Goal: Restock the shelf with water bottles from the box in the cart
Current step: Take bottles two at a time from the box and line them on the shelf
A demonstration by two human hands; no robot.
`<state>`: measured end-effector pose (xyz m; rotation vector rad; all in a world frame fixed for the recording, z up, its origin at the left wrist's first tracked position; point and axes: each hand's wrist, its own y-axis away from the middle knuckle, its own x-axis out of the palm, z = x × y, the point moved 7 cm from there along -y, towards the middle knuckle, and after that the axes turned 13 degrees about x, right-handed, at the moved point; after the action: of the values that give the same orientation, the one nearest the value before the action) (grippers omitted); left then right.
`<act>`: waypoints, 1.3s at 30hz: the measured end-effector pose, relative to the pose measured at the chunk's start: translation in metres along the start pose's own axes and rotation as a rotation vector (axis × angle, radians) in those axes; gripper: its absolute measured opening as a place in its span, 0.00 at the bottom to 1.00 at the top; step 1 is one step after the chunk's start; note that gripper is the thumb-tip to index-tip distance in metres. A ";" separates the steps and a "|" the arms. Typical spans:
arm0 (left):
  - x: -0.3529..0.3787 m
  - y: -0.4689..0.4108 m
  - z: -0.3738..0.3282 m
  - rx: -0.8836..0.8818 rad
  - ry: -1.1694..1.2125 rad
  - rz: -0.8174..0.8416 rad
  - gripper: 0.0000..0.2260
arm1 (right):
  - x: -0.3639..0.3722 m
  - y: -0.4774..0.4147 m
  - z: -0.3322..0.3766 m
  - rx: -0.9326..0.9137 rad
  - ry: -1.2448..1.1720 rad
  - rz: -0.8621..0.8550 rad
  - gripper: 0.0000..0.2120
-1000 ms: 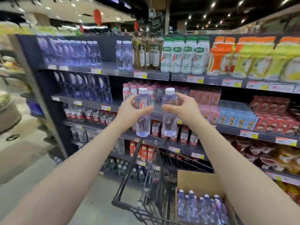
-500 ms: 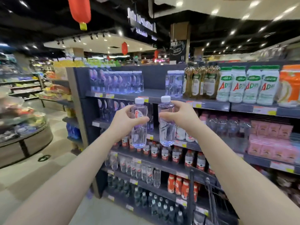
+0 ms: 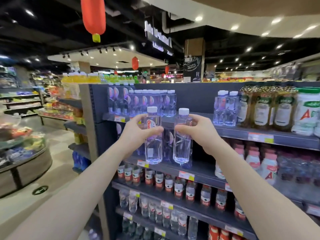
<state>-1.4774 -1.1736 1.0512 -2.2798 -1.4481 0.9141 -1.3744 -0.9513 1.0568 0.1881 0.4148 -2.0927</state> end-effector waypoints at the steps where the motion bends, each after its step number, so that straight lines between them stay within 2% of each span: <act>1: -0.002 -0.012 0.009 -0.003 0.003 0.017 0.34 | 0.007 -0.018 -0.002 0.000 0.005 -0.004 0.24; 2: -0.004 -0.025 0.017 0.001 0.003 0.030 0.29 | 0.014 -0.036 -0.004 -0.004 0.021 -0.006 0.32; 4: -0.007 -0.054 0.036 0.014 0.007 0.042 0.31 | 0.028 -0.075 -0.007 -0.017 0.051 -0.017 0.48; 6: -0.010 -0.084 0.053 0.014 -0.004 0.040 0.38 | 0.035 -0.114 -0.008 -0.026 0.053 -0.027 0.52; 10: -0.013 -0.139 0.084 0.035 -0.043 0.042 0.40 | 0.043 -0.176 0.000 -0.052 0.049 -0.064 0.47; 14: -0.016 -0.185 0.106 0.053 -0.021 0.078 0.40 | 0.049 -0.228 0.013 -0.060 0.034 -0.094 0.48; 15: -0.017 -0.195 0.111 0.060 -0.016 0.085 0.40 | 0.051 -0.240 0.016 -0.063 0.040 -0.102 0.47; 17: -0.017 -0.215 0.120 0.091 -0.009 0.095 0.41 | 0.056 -0.263 0.022 -0.074 0.057 -0.113 0.35; 18: -0.017 -0.225 0.127 0.099 -0.002 0.107 0.42 | 0.058 -0.274 0.023 -0.074 0.055 -0.124 0.32; 22: -0.015 -0.257 0.154 0.120 0.049 0.156 0.42 | 0.067 -0.313 0.015 -0.029 0.052 -0.211 0.47; 28: -0.017 -0.291 0.193 0.141 0.137 0.253 0.45 | 0.071 -0.354 0.000 0.082 0.087 -0.337 0.39; 31: -0.019 -0.306 0.210 0.148 0.172 0.292 0.47 | 0.076 -0.372 -0.012 0.130 0.088 -0.391 0.41; 34: -0.019 -0.317 0.220 0.168 0.221 0.322 0.40 | 0.086 -0.380 -0.022 0.140 0.118 -0.409 0.42; 36: -0.017 -0.320 0.224 0.178 0.247 0.352 0.38 | 0.090 -0.377 -0.023 0.147 0.105 -0.426 0.37; 39: -0.011 -0.318 0.225 0.205 0.266 0.425 0.37 | 0.096 -0.377 -0.024 0.198 0.117 -0.341 0.21</act>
<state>-1.8497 -1.0594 1.0588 -2.4767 -0.7385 0.7824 -1.7455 -0.8376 1.0879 0.3800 0.3248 -2.4676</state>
